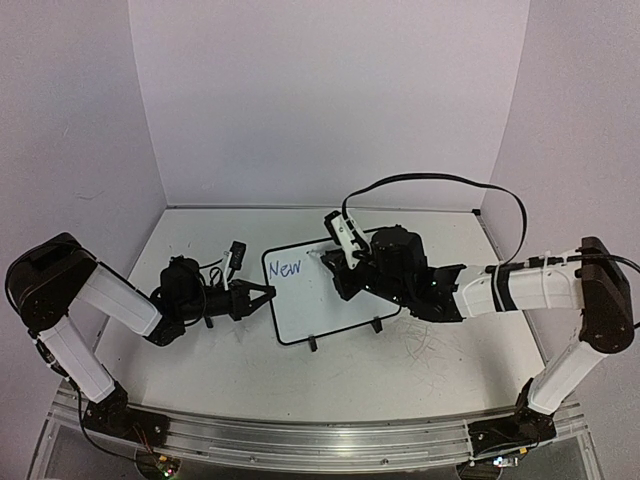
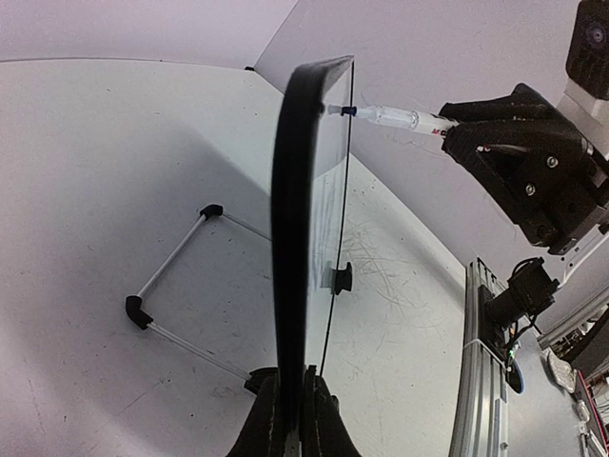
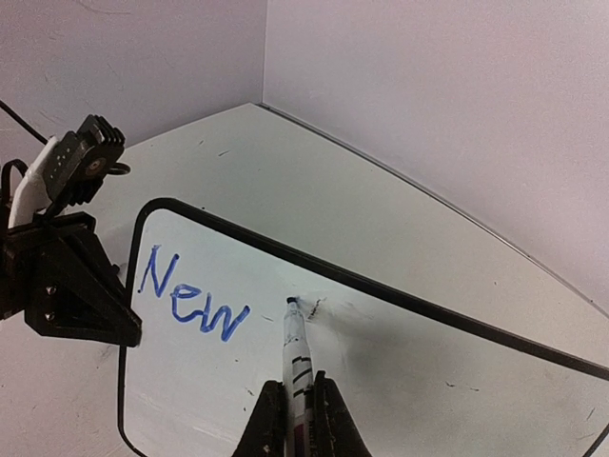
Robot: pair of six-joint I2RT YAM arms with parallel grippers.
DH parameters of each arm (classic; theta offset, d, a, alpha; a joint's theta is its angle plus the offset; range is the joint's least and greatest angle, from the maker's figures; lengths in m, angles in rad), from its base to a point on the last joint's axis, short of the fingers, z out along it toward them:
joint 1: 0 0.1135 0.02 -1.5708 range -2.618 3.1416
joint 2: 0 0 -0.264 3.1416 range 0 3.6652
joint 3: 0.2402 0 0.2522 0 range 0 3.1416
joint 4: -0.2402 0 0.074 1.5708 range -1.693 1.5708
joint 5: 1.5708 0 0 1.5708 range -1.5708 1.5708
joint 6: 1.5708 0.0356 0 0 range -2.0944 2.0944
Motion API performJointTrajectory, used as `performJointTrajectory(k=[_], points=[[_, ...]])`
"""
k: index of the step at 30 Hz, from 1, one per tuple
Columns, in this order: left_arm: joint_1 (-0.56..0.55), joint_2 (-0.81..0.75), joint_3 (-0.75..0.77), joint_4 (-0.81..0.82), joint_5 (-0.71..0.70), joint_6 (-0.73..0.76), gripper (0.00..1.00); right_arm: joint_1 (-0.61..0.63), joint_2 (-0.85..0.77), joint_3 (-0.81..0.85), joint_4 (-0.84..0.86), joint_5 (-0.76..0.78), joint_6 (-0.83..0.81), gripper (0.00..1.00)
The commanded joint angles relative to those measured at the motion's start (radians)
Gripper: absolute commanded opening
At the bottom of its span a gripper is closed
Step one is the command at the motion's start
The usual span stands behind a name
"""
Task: Write a sentence on the whiteboard
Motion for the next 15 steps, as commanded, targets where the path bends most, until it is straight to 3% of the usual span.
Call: performJointTrajectory(k=[1, 15], points=[[-0.010, 0.018, 0.021, -0.041, -0.016, 0.019, 0.00, -0.004, 0.011, 0.034, -0.002, 0.010, 0.021, 0.00], [-0.009, 0.013, 0.026, -0.051, -0.020, 0.023, 0.00, -0.004, -0.008, -0.006, -0.018, -0.021, 0.051, 0.00]])
